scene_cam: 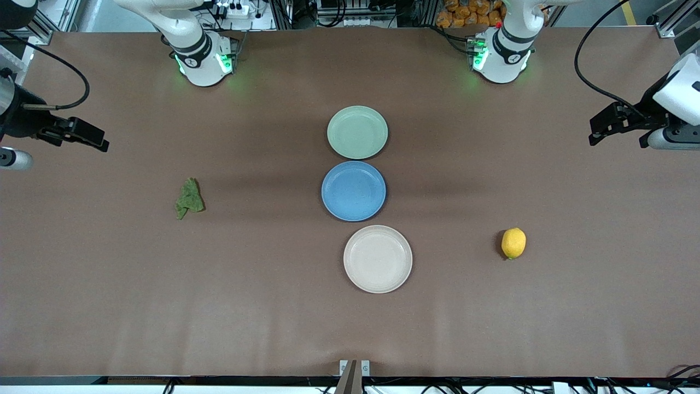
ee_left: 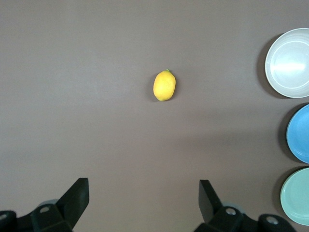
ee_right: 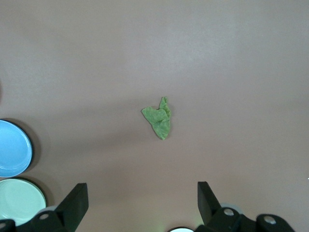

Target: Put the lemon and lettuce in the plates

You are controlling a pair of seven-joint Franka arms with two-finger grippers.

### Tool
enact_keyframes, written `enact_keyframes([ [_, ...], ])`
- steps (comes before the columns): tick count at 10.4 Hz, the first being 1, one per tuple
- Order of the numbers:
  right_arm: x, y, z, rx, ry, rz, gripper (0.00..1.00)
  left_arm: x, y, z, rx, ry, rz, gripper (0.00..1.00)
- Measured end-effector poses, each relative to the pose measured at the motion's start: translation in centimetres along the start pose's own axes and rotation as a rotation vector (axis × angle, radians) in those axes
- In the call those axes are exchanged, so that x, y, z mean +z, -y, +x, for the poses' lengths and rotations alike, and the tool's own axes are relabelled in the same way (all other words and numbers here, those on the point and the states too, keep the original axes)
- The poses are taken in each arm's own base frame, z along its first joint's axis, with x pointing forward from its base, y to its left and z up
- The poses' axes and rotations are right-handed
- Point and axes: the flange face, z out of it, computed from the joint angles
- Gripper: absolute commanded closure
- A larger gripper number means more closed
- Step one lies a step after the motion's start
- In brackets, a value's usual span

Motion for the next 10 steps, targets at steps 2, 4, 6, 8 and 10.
enact_keyframes([
  [2,0.00,0.00,0.00,0.000,0.000,0.000,0.00,0.00,0.00,0.00,0.000,0.000,0.000,0.00],
  [4,0.00,0.00,0.00,0.000,0.000,0.000,0.00,0.00,-0.06,0.00,0.001,0.000,0.000,0.00],
  [6,0.00,0.00,0.00,0.000,0.000,0.000,0.00,0.03,-0.57,0.02,0.011,0.001,0.002,0.00],
  [8,0.08,0.00,0.00,0.000,0.002,0.000,0.00,-0.19,-0.75,0.19,0.014,-0.007,0.002,0.00],
  [10,0.13,0.00,-0.02,0.000,0.005,-0.001,0.00,-0.12,-0.67,0.36,0.013,-0.006,0.002,0.00],
])
